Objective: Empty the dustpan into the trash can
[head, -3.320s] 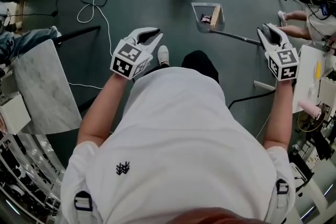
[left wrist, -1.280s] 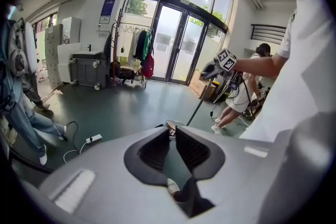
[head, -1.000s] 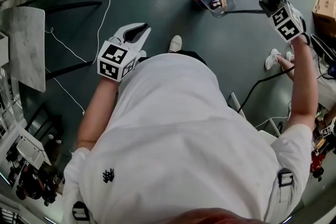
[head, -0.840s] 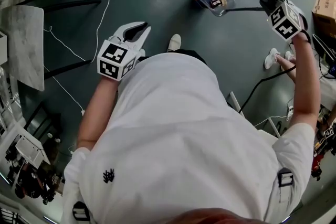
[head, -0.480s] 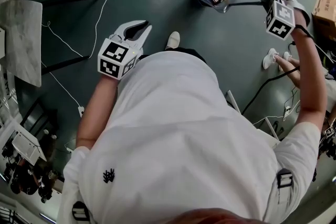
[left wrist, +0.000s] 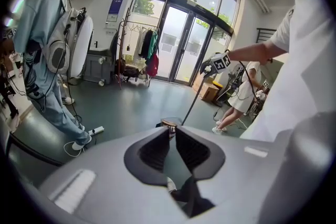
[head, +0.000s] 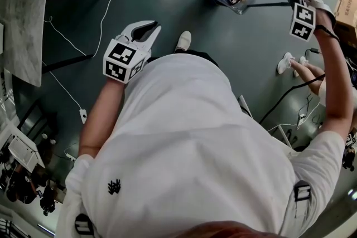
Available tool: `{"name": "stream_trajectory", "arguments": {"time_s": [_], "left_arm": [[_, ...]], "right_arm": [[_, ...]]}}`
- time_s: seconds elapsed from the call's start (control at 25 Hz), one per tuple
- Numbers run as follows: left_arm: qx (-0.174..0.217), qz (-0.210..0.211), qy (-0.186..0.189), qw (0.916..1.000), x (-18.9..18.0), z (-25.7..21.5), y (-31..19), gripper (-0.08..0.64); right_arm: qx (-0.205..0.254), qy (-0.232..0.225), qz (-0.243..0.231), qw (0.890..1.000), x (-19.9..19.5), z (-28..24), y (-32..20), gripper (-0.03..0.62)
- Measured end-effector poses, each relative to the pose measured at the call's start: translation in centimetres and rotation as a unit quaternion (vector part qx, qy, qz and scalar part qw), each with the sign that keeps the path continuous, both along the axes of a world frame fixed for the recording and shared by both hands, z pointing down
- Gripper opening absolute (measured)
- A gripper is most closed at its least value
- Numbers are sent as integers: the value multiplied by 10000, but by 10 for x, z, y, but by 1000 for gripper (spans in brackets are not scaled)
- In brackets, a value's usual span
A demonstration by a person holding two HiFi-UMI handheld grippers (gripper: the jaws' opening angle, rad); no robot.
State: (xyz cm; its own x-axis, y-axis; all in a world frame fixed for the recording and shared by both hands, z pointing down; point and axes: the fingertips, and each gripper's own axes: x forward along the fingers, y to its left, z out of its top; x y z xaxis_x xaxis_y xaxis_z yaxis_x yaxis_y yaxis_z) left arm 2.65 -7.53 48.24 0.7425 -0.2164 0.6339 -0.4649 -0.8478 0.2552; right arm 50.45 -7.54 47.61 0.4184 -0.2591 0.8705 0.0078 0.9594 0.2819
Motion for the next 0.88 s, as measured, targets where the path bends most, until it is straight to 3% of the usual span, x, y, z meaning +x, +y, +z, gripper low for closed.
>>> {"name": "stream_trajectory", "arguments": {"time_s": [0.44,0.88], "left_arm": [[-15,41,26,10000,-8,-1,-4,95],[-57,57,53,10000,-12,1,-4,95]], "right_arm": [[-267,1028,-707,9918,22,-10,-13,92],[-627,1642,-1720,9693,0,-23,-25,92]]}}
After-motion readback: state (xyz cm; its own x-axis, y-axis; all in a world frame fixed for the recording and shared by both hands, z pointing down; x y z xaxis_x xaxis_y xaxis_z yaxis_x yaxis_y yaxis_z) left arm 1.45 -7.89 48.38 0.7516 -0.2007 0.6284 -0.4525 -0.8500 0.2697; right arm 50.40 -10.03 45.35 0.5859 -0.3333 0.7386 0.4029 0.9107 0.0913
